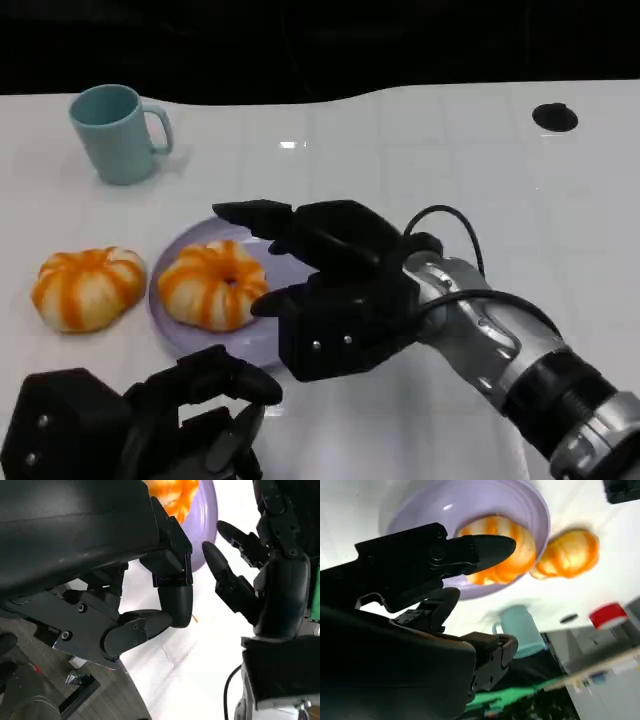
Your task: Grasp the bread from the table and place it into the plate.
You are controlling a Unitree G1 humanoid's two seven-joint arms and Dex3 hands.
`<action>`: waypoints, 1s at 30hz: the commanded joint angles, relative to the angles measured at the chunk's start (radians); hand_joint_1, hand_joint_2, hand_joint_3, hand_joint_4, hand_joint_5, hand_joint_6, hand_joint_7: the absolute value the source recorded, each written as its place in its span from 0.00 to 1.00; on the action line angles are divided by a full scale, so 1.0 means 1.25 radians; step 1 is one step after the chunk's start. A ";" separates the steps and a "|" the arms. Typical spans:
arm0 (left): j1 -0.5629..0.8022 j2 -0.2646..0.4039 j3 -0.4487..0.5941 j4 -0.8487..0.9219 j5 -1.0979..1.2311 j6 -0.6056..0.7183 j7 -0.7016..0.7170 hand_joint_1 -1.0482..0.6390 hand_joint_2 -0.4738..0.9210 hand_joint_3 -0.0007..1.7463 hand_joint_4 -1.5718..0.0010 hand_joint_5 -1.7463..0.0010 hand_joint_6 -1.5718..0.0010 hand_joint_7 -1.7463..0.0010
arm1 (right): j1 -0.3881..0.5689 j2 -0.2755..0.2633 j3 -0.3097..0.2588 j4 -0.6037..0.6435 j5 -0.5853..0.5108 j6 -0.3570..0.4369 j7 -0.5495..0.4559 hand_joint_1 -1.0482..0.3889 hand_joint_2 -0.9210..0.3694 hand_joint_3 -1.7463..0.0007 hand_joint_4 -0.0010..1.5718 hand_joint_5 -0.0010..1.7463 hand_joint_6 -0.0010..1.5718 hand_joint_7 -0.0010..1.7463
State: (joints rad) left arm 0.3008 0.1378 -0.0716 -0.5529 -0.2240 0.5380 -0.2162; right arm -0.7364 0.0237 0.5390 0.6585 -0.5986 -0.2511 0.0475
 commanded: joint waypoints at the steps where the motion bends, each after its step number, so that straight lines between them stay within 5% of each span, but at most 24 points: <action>1: 0.000 0.008 0.009 0.002 -0.003 -0.002 0.001 0.44 0.85 0.50 0.58 0.00 0.62 0.24 | 0.050 -0.038 -0.027 -0.063 0.010 -0.046 -0.046 0.34 0.00 0.89 0.44 0.20 0.33 0.11; 2: 0.001 0.009 0.009 0.004 -0.003 -0.006 0.000 0.44 0.85 0.50 0.58 0.00 0.62 0.23 | 0.063 -0.045 -0.034 -0.078 0.014 -0.060 -0.055 0.36 0.00 0.91 0.38 0.35 0.37 0.13; 5: 0.000 0.009 0.011 0.011 -0.004 -0.014 -0.005 0.44 0.86 0.50 0.57 0.00 0.62 0.23 | 0.090 -0.057 -0.050 -0.102 0.027 -0.100 -0.074 0.42 0.00 0.95 0.32 0.55 0.43 0.17; 12: -0.003 0.010 0.011 0.016 -0.002 -0.014 -0.003 0.45 0.86 0.49 0.57 0.00 0.62 0.23 | 0.160 -0.092 -0.088 -0.173 0.064 -0.160 -0.072 0.54 0.10 0.90 0.30 0.87 0.41 0.47; 14: -0.003 0.009 0.012 0.016 -0.003 -0.013 -0.003 0.45 0.87 0.49 0.56 0.00 0.62 0.22 | 0.190 -0.108 -0.097 -0.212 0.076 -0.161 -0.056 0.55 0.29 0.62 0.31 0.89 0.40 0.54; 17: -0.003 0.012 0.009 0.019 0.002 -0.022 -0.006 0.45 0.87 0.49 0.56 0.00 0.62 0.22 | 0.228 -0.125 -0.108 -0.259 0.084 -0.166 -0.045 0.57 0.39 0.47 0.33 0.90 0.40 0.60; 30: -0.006 0.018 0.012 0.017 -0.004 -0.013 -0.008 0.44 0.89 0.45 0.57 0.00 0.62 0.22 | 0.407 -0.225 -0.183 -0.445 0.125 -0.176 0.002 0.61 0.39 0.37 0.40 0.94 0.42 0.74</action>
State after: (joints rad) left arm 0.2928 0.1460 -0.0639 -0.5304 -0.2236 0.5188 -0.2194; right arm -0.2649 -0.2248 0.3430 0.1412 -0.4762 -0.4585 0.0336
